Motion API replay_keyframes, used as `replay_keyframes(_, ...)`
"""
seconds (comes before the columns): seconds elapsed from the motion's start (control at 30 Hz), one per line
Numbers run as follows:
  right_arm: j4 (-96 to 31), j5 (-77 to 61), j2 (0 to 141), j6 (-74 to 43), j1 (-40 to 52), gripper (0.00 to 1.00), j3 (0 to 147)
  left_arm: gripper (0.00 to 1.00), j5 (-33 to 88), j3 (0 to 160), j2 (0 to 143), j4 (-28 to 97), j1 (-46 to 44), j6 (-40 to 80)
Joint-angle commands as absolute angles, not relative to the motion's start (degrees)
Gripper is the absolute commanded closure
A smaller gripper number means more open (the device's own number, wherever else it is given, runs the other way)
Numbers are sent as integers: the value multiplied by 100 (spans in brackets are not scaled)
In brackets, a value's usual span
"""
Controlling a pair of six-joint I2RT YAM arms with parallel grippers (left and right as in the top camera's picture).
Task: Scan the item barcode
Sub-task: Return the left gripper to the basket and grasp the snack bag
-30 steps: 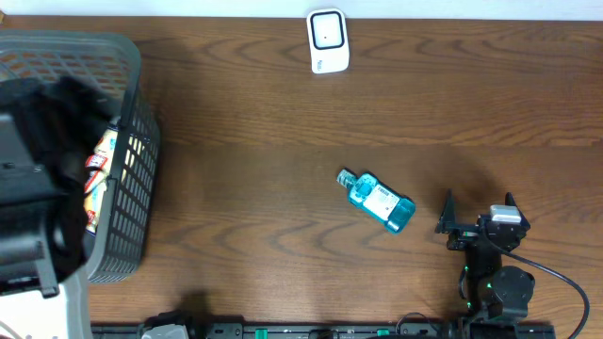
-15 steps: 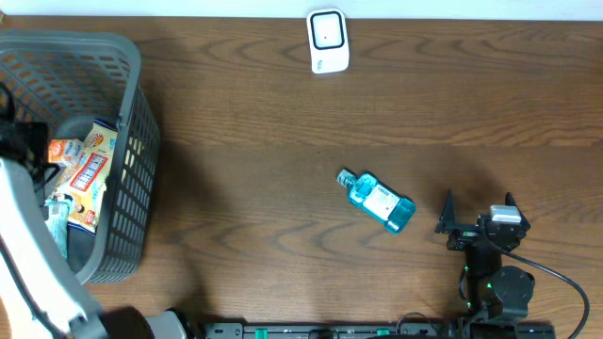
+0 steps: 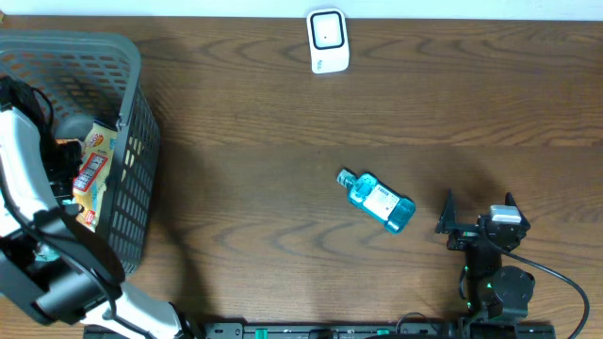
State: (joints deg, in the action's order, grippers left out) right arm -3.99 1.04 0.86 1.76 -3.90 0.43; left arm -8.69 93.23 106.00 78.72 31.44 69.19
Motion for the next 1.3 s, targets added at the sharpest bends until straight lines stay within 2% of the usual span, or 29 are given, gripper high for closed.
replay_keyframes(0.0, -414, 93, 75, 224, -419, 1, 32, 2, -395, 9284, 10879, 7889, 3153, 8036)
replay_keyframes(0.33, -414, 93, 78, 222, -419, 1, 32, 2, -158, 9279, 11684, 7874, 3142, 9161)
replay_keyframes(0.7, -414, 93, 78, 224, -419, 1, 32, 2, -154, 9279, 12630, 7382, 3114, 9177)
replay_keyframes(0.83, -414, 95, 78, 222, -419, 1, 32, 2, -71, 9279, 12857, 7382, 3109, 8753)
replay_keyframes(1.03, -414, 93, 78, 224, -419, 1, 32, 2, -67, 9279, 12589, 7360, 3111, 8204)
replay_keyframes(1.27, -414, 93, 78, 224, -419, 1, 32, 2, -707, 9279, 11362, 7223, 3109, 8165)
